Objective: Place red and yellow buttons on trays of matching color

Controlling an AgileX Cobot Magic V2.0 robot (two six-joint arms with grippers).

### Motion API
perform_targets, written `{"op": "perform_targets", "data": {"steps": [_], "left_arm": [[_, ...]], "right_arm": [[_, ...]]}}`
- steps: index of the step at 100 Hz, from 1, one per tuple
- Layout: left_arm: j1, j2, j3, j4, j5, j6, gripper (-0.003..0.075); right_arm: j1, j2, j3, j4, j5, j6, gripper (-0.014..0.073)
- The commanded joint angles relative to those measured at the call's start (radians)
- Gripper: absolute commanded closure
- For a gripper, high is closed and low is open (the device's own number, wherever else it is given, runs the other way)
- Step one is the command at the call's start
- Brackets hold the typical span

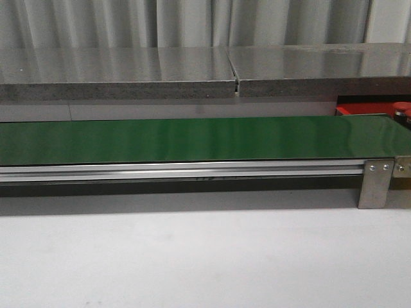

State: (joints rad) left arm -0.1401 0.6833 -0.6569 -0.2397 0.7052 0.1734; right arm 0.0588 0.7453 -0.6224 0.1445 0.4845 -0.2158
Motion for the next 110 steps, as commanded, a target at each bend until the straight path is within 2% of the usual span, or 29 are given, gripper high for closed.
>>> {"op": "perform_targets", "data": {"steps": [1,43,63,74,110], "left_arm": [[-0.01,-0.002,-0.026,-0.016,-0.067,0.0,0.0739],[-0.01,-0.002,-0.026,-0.016,-0.07,0.0,0.0739],[-0.001,0.0,-0.029,0.023,-0.117,-0.012,0.074],[0.045,0.029,-0.039,0.032,-0.117,-0.061,0.0739],[0.291,0.185,-0.105,-0.014,-0.141,-0.064,0.0739]], "right_arm": [[-0.001,-0.053,-0.005,-0.003,-0.079,-0.012,0.066],[-0.001,-0.088,0.003,-0.003,-0.066,-0.012,0.066],[-0.001,-0.088,0.003,-0.003,-0.066,-0.012,0.066],[-0.001,-0.088,0.003,-0.003,-0.066,-0.012,0.066],[-0.001,-0.088,0.003,-0.003,-0.066,-0.012,0.066]]}}
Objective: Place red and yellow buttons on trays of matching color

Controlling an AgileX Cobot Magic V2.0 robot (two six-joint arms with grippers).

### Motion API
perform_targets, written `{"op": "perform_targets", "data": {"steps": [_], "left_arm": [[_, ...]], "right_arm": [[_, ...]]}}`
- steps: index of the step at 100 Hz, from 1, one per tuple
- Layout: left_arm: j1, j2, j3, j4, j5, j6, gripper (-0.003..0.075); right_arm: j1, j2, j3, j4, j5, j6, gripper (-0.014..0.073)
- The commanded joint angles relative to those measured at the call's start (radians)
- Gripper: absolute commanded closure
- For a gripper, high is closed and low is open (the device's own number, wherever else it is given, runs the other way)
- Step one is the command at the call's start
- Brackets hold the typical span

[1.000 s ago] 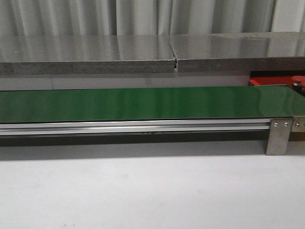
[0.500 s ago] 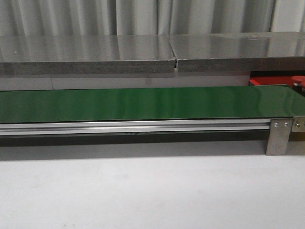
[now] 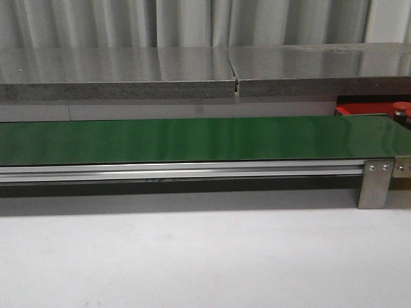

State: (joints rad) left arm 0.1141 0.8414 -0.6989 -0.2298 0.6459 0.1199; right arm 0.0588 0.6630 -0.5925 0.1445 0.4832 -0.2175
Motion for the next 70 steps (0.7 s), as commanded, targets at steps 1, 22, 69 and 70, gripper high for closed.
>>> {"op": "perform_targets", "data": {"steps": [1,22,69,70], "left_arm": [[0.045,0.034,-0.066,-0.024,-0.082,-0.011,0.0739],[0.184,0.145,-0.183,-0.028,-0.084,-0.011,0.0738],[0.397,0.452,-0.395,-0.033,-0.083,-0.034,0.0237],[0.399,0.458,-0.402,-0.033,-0.084,-0.041,0.0237]], "right_arm": [[-0.001,-0.005,-0.027,-0.003,-0.063,-0.01,0.066],[-0.001,-0.005,-0.027,-0.003,-0.063,-0.01,0.066],[-0.001,-0.005,-0.027,-0.003,-0.063,-0.01,0.066],[-0.001,-0.005,-0.027,-0.003,-0.063,-0.01,0.066]]}}
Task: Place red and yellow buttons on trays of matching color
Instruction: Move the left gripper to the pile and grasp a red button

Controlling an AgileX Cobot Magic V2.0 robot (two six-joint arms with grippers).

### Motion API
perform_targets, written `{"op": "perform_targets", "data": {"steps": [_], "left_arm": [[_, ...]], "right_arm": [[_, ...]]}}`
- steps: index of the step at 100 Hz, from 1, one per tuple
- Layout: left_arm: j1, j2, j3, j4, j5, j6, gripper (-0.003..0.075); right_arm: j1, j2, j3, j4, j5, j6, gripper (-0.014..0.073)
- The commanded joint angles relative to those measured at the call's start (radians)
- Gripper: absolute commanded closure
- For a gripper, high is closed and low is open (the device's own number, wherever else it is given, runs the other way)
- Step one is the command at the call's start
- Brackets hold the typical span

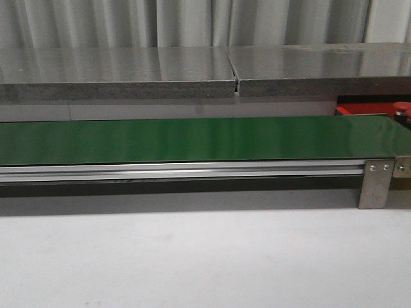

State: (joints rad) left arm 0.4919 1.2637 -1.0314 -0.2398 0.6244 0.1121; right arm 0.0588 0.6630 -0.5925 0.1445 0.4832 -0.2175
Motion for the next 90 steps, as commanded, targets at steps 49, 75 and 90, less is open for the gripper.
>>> {"op": "perform_targets", "data": {"steps": [49,75,90], "left_arm": [[0.088,0.534,-0.527,-0.023,0.161,-0.185,0.0238],[0.088,0.75,-0.804,-0.023,0.252,-0.304,0.0239],[0.088,0.831,-0.92,-0.024,0.265,-0.352,0.0239]], "right_arm": [[-0.001,-0.005,-0.027,-0.003,-0.063,-0.01,0.066],[-0.001,-0.005,-0.027,-0.003,-0.063,-0.01,0.066],[-0.001,-0.005,-0.027,-0.003,-0.063,-0.01,0.066]]}}
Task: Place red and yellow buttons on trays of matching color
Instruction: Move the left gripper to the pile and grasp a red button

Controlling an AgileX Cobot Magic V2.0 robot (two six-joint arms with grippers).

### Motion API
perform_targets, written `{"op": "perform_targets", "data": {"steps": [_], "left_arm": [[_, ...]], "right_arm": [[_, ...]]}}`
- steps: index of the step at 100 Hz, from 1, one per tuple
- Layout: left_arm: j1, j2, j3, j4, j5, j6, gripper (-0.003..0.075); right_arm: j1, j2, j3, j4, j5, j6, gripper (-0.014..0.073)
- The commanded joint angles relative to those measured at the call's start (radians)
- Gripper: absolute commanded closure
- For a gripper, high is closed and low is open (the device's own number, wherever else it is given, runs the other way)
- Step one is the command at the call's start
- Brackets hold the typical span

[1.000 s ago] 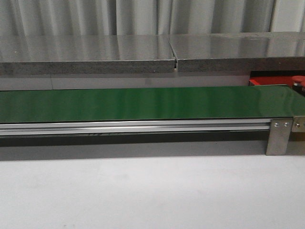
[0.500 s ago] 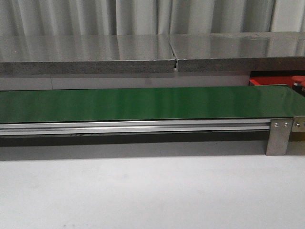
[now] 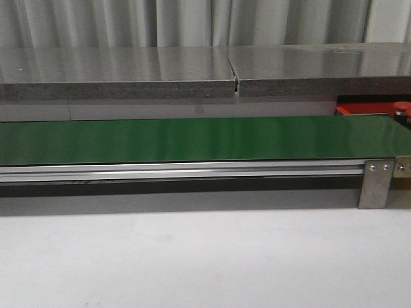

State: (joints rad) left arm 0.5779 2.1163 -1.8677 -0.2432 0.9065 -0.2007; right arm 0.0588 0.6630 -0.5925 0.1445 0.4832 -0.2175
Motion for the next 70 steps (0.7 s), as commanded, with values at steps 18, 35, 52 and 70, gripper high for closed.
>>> {"op": "perform_targets", "data": {"steps": [18,35,52,70], "left_arm": [[0.002,0.054,-0.17,-0.034,0.006,-0.058,0.0239],[0.002,0.114,-0.221,-0.039,0.003,-0.081,0.0239],[0.002,0.144,-0.221,-0.039,-0.046,-0.083,0.0239],[0.002,0.166,-0.221,-0.055,-0.065,-0.083,0.0239]], "right_arm": [[-0.001,-0.005,-0.027,-0.003,-0.063,-0.01,0.066],[-0.001,-0.005,-0.027,-0.003,-0.063,-0.01,0.066],[-0.001,-0.005,-0.027,-0.003,-0.063,-0.01,0.066],[-0.001,-0.005,-0.027,-0.003,-0.063,-0.01,0.066]]}}
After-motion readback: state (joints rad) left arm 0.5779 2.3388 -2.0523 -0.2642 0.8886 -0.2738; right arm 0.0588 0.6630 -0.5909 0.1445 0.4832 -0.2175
